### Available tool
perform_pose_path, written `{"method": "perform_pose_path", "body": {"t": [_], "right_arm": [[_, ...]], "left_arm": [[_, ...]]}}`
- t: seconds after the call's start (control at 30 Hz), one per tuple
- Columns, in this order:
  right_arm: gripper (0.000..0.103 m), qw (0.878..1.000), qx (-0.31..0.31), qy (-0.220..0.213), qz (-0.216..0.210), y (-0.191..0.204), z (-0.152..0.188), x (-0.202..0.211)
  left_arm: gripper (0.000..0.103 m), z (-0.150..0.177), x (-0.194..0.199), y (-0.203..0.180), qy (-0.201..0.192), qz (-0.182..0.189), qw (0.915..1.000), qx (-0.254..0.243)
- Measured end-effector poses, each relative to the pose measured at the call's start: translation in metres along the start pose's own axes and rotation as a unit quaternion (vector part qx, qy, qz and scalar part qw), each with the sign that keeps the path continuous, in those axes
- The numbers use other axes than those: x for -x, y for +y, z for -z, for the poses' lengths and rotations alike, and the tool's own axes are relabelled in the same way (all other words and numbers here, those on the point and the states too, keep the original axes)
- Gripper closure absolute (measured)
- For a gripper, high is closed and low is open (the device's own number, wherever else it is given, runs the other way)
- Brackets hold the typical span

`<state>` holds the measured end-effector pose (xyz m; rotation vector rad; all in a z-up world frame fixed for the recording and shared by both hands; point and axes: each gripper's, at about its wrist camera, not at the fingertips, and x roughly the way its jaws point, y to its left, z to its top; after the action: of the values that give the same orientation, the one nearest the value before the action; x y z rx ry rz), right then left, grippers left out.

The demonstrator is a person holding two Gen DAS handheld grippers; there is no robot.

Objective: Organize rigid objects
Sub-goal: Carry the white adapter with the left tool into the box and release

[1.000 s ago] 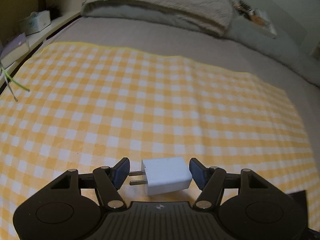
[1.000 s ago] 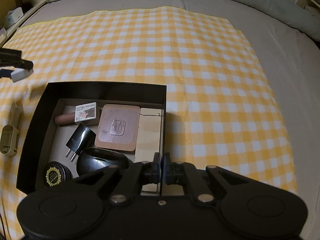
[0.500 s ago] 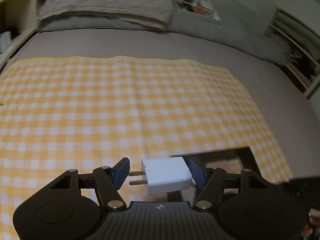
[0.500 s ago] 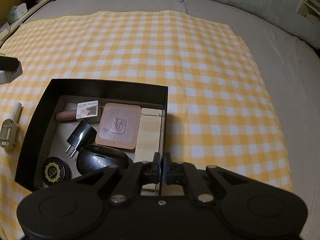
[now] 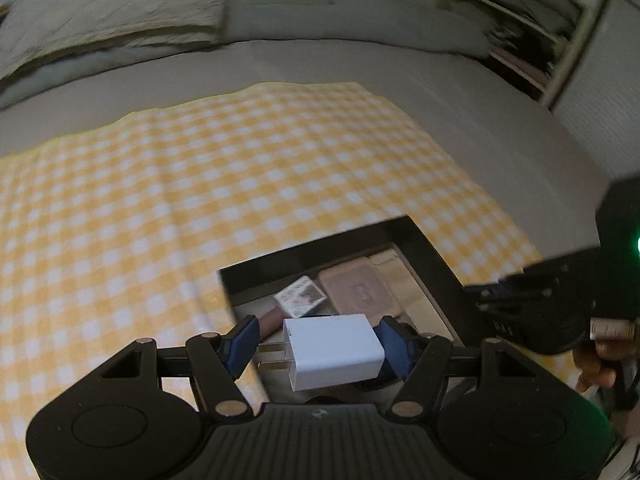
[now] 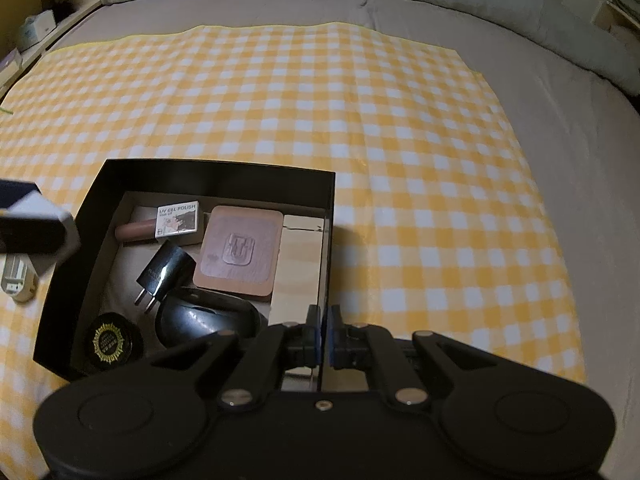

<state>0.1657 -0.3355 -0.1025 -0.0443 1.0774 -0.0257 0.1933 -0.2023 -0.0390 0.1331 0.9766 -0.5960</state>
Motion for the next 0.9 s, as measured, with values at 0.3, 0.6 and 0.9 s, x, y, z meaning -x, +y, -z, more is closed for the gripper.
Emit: {"method": "perform_pose_path", "body": {"t": [0.3,0.6,0.9], "right_arm": [[0.099,1.000,-0.005,0.003,-0.007,-0.002,-0.001,-0.001],[0.099,1.000,-0.003,0.010,-0.009,0.000,-0.002,-0.006],[0.099,1.000,-0.003,0.018,-0.007,0.001,-0.005,-0.010]], "left_arm": [[0.037,-0.003,-0.025,-0.027,0.020,-0.007,0.9871,-0.159],[0.034,0.008,-0.042,-0.019,0.048,-0.029,0.9675,-0.247],[0.020,0.003,-0.039,-0.003,0.057,-0.023,0.9760,-0.209]]}}
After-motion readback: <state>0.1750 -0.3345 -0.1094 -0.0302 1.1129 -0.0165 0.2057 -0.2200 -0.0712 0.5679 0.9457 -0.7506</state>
